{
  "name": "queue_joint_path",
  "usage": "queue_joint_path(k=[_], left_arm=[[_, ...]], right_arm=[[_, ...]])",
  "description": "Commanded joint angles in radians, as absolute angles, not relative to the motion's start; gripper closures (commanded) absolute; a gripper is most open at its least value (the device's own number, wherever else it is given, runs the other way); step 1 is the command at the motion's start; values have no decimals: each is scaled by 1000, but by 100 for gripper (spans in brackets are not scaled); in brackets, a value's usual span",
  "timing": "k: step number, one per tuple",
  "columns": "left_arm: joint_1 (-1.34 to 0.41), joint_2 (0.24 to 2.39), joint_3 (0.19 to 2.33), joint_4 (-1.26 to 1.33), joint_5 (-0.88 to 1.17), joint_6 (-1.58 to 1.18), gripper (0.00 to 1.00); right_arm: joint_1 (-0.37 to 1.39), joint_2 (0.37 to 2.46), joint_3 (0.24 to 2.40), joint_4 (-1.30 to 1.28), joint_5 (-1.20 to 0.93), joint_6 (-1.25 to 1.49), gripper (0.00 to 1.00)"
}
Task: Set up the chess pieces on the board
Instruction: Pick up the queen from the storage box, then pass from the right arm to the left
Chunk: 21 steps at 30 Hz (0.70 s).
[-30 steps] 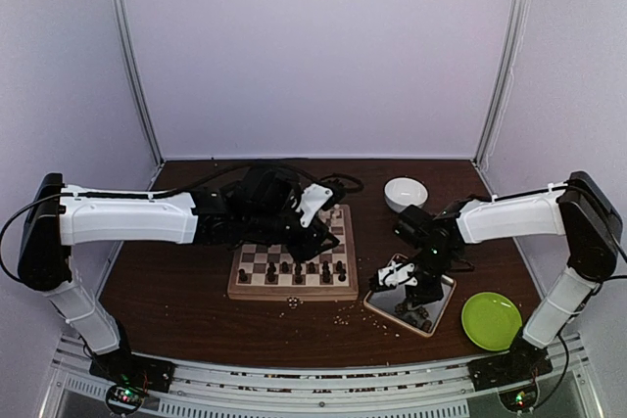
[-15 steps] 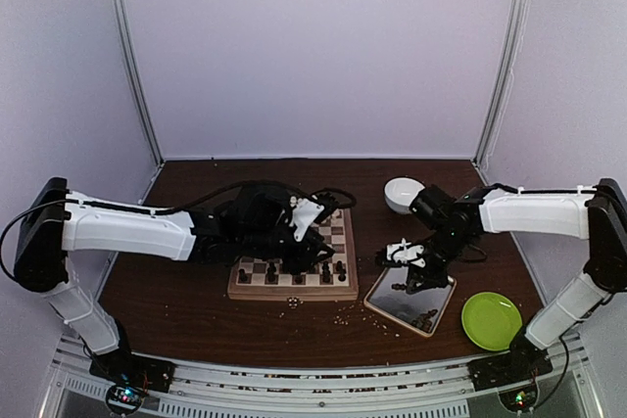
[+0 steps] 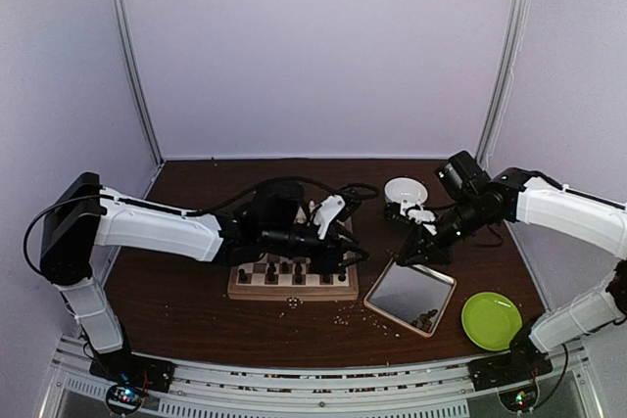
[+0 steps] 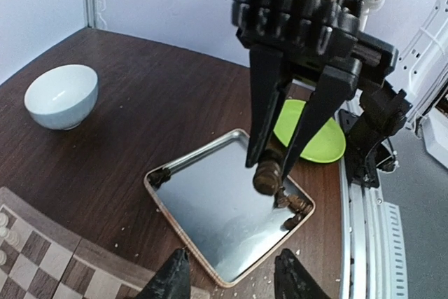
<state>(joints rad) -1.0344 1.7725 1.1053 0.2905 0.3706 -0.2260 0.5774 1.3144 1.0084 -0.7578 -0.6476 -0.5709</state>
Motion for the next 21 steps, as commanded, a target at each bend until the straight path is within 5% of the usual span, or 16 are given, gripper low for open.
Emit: queue_joint_path(k=[1, 21], left_arm=[[-1039, 1836, 1196, 413, 494, -290, 57], [-1043, 1944, 1326, 383, 574, -324, 61]], right_arm=[[574, 1305, 1046, -745, -718, -532, 86], [574, 1286, 1045, -724, -745, -507, 86]])
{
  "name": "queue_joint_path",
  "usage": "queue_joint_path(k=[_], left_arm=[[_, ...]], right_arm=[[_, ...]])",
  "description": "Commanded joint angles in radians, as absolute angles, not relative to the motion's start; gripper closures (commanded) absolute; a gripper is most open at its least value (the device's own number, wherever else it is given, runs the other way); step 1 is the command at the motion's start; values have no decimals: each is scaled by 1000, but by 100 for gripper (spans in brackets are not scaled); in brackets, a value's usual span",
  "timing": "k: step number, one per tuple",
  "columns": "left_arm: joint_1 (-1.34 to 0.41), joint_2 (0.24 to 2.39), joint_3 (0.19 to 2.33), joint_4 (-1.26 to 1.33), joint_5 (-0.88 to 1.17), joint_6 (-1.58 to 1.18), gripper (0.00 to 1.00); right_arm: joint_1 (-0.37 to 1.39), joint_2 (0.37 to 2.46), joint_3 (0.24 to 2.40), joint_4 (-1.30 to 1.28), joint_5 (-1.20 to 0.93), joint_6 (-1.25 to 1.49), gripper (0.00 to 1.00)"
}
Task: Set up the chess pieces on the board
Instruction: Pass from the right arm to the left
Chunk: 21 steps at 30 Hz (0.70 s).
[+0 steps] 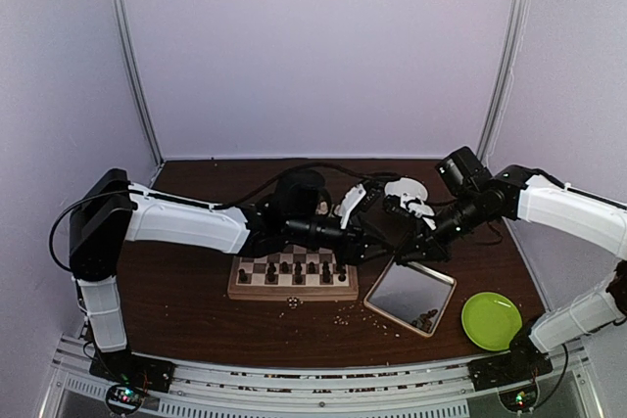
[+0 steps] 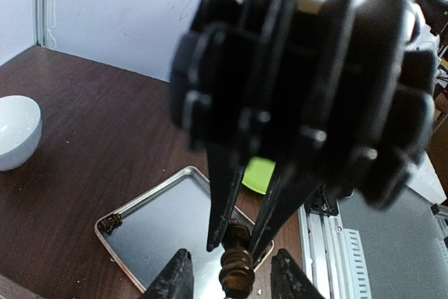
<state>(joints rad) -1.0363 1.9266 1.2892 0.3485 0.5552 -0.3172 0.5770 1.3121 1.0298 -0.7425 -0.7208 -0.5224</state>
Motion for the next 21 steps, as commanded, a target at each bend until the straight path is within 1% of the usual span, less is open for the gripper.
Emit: queue_joint_path(k=[1, 4, 10, 14, 15, 18, 21], left_arm=[[-1043, 1946, 1329, 381, 578, -323, 63], [-1043, 1951, 1335, 379, 584, -322, 71], [-1042, 1947, 1341, 364, 592, -317, 83], [-1038, 1914, 1336, 334, 580, -302, 89], [-1035, 1902, 1331, 326, 571, -299, 90], [-1025, 1857, 1326, 270, 542, -273, 91], [-1015, 1800, 1335, 125, 470, -206, 91]], right_arm=[[574, 1286, 1047, -723, -745, -506, 86], [574, 1283, 1046, -720, -748, -502, 86], [574, 1272, 1036, -702, -738, -492, 86], [573, 1269, 1023, -688, -739, -486, 83], [572, 1268, 1021, -688, -739, -487, 81], [569, 1253, 1014, -699, -748, -497, 68], [547, 1220, 992, -705, -774, -509, 62]])
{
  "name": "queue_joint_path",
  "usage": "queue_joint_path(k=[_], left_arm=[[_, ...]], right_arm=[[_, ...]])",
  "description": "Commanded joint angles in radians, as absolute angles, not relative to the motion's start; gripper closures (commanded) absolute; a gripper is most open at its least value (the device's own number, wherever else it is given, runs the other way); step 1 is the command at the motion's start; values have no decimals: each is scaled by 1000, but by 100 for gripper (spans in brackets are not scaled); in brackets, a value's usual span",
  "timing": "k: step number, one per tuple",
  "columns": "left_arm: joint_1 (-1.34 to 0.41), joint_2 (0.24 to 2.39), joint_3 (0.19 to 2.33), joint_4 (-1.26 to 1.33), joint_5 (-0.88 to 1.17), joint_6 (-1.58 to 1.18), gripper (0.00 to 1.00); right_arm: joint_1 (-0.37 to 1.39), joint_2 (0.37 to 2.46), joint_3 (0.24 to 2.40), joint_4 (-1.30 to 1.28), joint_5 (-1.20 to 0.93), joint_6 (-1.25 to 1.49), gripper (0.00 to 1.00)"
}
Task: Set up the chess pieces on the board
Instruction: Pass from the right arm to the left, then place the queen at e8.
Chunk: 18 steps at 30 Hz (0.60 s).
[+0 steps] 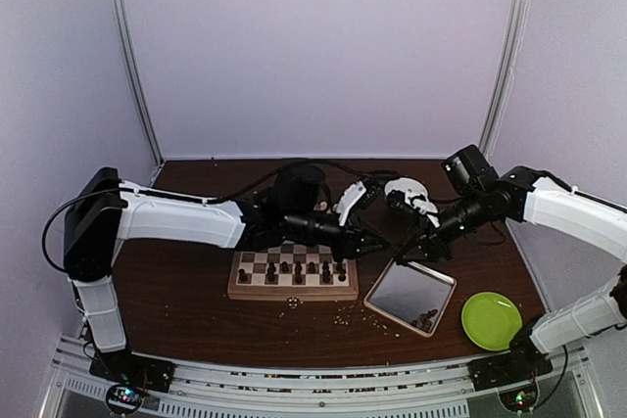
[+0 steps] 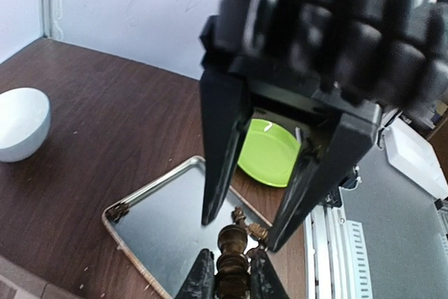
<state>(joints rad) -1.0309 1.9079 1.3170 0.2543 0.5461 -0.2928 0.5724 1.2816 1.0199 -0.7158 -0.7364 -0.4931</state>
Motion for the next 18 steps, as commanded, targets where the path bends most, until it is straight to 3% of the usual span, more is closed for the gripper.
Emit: queue_joint_path(k=[1, 11, 18], left_arm=[[-1012, 1781, 1339, 57, 442, -175, 91], [-1011, 1565, 1334, -614, 78, 103, 90], [-1000, 1509, 1255, -715, -28, 110, 90]], right_arm=[[536, 1209, 985, -711, -786, -516, 62], [405, 1218, 959, -720, -831, -542, 59], [403, 1231, 958, -729, -815, -558, 59]])
